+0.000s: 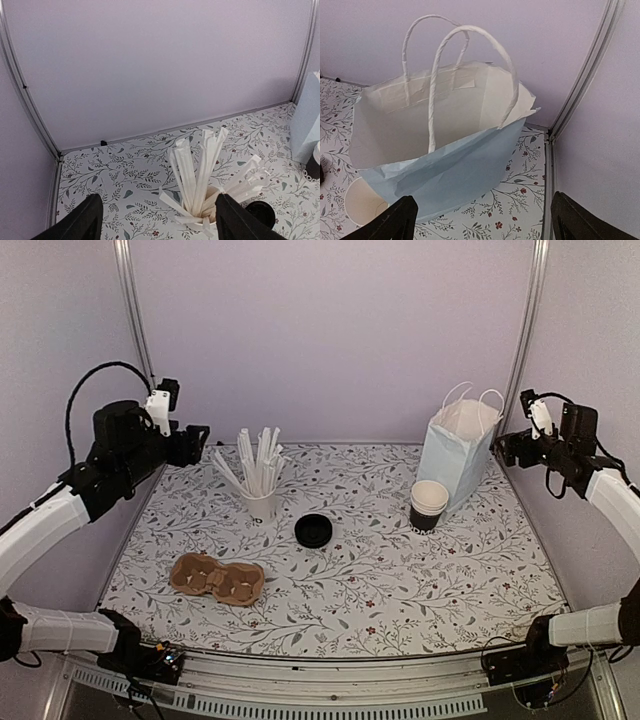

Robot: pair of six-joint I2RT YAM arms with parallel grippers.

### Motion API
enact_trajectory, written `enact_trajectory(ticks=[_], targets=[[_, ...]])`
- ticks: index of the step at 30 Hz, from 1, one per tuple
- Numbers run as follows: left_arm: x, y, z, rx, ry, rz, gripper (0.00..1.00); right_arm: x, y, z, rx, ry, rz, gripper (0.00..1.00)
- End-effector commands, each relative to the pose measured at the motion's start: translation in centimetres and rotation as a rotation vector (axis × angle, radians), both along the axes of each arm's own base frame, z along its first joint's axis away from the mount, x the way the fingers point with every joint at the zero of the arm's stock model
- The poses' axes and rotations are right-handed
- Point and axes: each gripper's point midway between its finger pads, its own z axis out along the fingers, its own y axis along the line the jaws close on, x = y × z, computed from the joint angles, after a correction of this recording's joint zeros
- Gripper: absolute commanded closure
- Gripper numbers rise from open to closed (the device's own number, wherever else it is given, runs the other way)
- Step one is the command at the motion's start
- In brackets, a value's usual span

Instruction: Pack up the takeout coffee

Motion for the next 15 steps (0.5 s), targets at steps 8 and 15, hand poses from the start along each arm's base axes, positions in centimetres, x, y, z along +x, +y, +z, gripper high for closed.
enact_trajectory(ticks=[8,15], targets=[[-3.4,-13.6,2.0,0.068,-0.056,-0.443,0.24,-5.1,11.2,0.2,-0.084,0.026,0.608,0.11],[-2.6,-20.7,1.4,0.012,-0.075,-0.59,0.3,-7.8,18.4,-1.1,-0.237,0.085,0.849,0.26]])
